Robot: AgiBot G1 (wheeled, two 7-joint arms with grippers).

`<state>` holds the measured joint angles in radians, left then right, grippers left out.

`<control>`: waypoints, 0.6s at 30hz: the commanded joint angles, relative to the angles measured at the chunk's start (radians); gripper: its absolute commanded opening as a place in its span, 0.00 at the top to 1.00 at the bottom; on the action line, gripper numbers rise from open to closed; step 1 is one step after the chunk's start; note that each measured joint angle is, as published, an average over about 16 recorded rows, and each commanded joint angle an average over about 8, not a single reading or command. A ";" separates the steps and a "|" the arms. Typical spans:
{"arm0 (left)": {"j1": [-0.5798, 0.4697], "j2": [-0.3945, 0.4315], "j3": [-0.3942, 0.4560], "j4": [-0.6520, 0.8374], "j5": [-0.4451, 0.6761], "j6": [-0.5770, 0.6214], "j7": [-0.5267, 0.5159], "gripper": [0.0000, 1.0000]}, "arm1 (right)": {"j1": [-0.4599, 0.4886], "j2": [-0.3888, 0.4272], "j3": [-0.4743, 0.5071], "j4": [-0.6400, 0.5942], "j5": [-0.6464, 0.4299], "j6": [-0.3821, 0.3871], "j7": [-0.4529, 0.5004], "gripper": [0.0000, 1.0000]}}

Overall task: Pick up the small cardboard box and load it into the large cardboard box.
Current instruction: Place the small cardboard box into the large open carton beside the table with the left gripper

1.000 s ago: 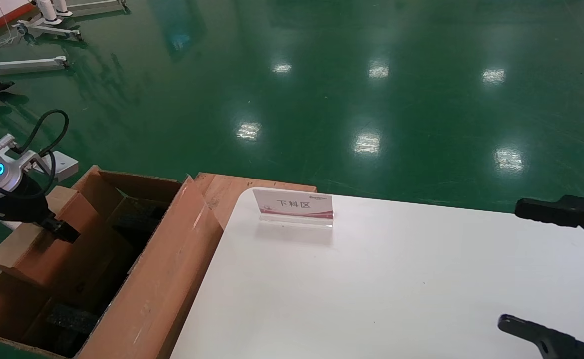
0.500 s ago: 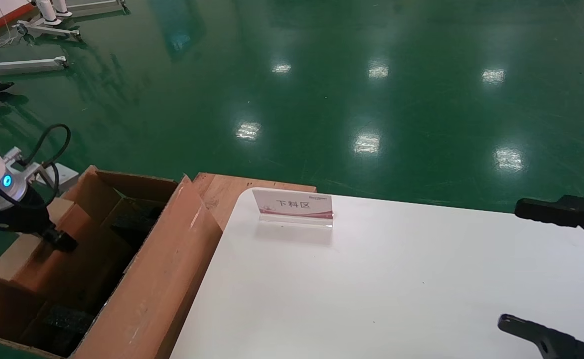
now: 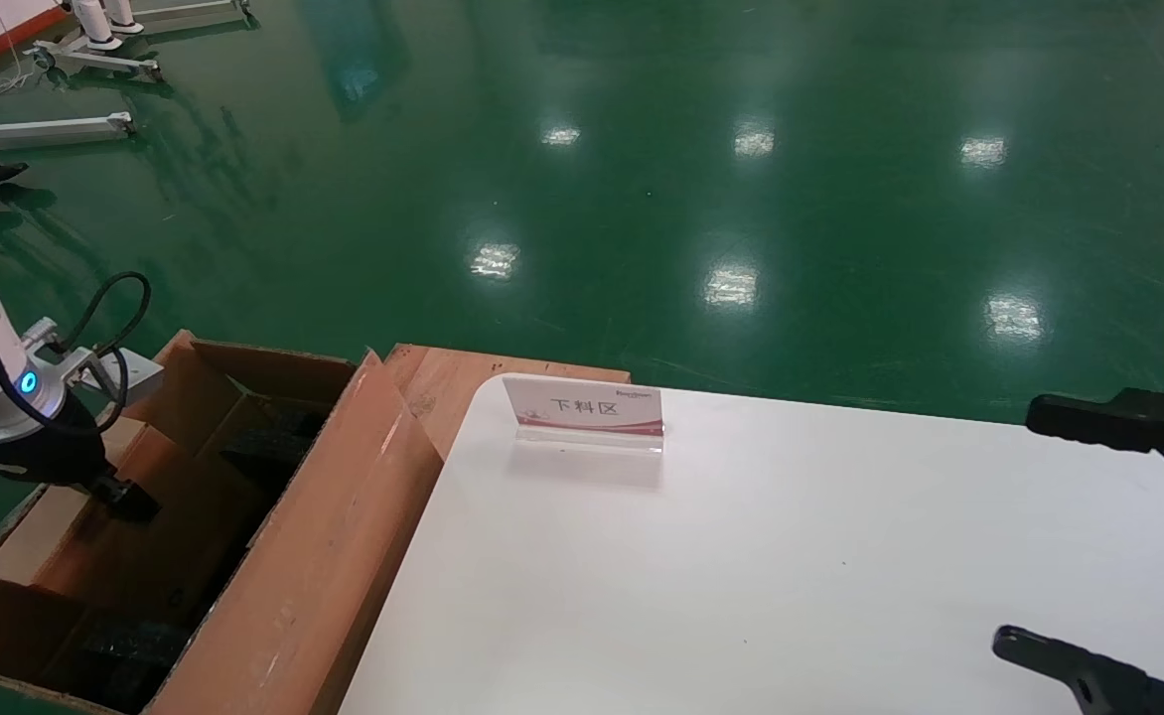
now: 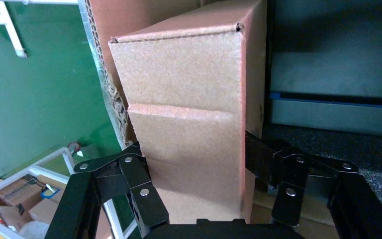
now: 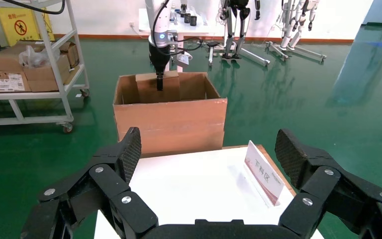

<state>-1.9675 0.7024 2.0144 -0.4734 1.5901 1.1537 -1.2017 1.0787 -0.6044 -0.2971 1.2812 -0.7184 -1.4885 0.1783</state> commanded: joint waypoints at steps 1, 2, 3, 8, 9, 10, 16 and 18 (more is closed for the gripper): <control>0.001 0.001 -0.001 0.002 -0.002 -0.001 0.001 0.00 | 0.000 0.000 0.000 0.000 0.000 0.000 0.000 0.00; 0.001 0.000 -0.001 0.001 -0.001 -0.001 0.000 0.00 | 0.000 0.000 0.000 0.000 0.000 0.000 0.000 0.00; 0.000 0.000 0.000 0.000 -0.001 0.000 0.000 0.00 | 0.000 0.000 0.000 0.000 0.000 0.000 0.000 0.00; -0.003 -0.002 0.001 -0.003 0.001 0.002 -0.003 0.00 | 0.000 0.000 0.000 0.000 0.000 0.000 0.000 0.00; -0.003 -0.002 0.001 -0.004 0.002 0.003 -0.003 0.00 | 0.000 0.000 0.000 0.000 0.000 0.000 0.000 0.00; -0.003 -0.002 0.001 -0.005 0.002 0.003 -0.004 0.00 | 0.000 0.000 0.000 0.000 0.000 0.000 0.000 0.00; -0.005 -0.003 0.002 -0.007 0.005 0.004 -0.005 0.00 | 0.000 0.000 0.000 0.000 0.000 0.000 0.000 0.00; -0.006 -0.003 0.002 -0.008 0.005 0.005 -0.006 0.00 | 0.000 0.000 0.000 0.000 0.000 0.000 0.000 0.00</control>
<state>-1.9729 0.6993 2.0171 -0.4808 1.5954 1.1587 -1.2072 1.0787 -0.6043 -0.2968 1.2811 -0.7183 -1.4885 0.1783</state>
